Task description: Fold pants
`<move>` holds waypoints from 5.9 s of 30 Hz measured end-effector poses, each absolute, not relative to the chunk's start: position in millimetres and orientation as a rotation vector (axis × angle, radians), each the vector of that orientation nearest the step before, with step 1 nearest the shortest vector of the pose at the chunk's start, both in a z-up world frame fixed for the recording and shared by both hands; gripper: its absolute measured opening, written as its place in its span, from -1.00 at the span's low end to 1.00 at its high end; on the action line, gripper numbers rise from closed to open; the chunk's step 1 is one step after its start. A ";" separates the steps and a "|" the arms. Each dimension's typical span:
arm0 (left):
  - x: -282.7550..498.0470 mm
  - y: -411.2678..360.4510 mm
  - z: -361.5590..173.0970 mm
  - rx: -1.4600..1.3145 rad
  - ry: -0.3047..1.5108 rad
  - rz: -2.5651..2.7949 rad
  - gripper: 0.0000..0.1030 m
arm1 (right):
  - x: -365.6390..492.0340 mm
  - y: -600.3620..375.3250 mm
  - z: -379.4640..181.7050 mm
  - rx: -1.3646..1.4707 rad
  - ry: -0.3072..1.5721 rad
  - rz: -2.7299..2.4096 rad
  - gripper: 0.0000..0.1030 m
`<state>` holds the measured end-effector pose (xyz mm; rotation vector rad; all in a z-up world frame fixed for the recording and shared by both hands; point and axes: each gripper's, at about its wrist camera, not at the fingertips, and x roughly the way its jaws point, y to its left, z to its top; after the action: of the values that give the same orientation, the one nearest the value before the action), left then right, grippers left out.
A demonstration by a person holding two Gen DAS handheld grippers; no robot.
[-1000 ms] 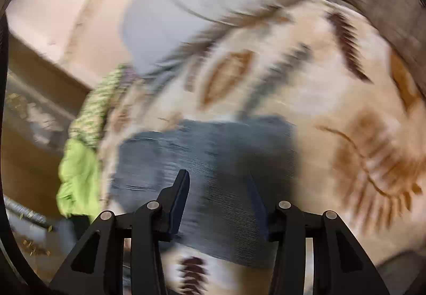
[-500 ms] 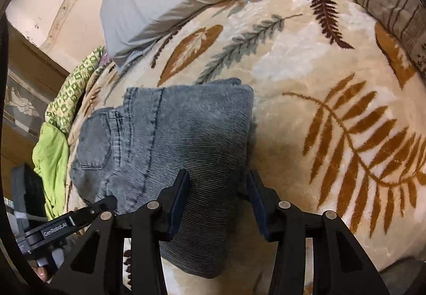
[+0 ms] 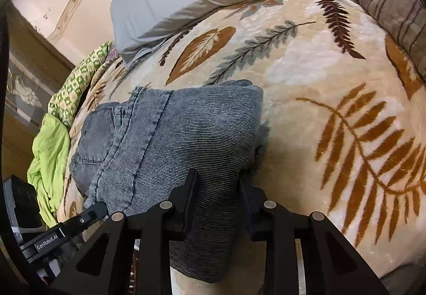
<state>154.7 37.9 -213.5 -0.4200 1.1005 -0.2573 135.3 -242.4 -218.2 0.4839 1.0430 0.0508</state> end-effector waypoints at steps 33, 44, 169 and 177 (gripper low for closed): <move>135.2 162.6 -137.6 -0.580 1.058 -0.139 0.00 | 118.8 -109.6 -90.9 0.187 0.929 0.010 0.23; 169.1 232.9 -197.3 -0.927 1.095 -0.026 0.02 | 154.5 -102.1 -128.4 0.276 1.025 0.115 0.23; 242.5 60.9 -188.6 -0.486 1.199 -0.406 0.21 | 162.3 -270.6 -196.5 0.662 1.086 0.091 0.27; 268.1 66.5 -254.6 -0.670 1.247 -0.463 0.16 | 171.9 -271.1 -233.8 0.693 1.122 0.146 0.16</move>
<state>268.1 66.5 -254.6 -0.6697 1.2472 -0.4635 171.9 -271.1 -233.8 0.6934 1.1218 0.1464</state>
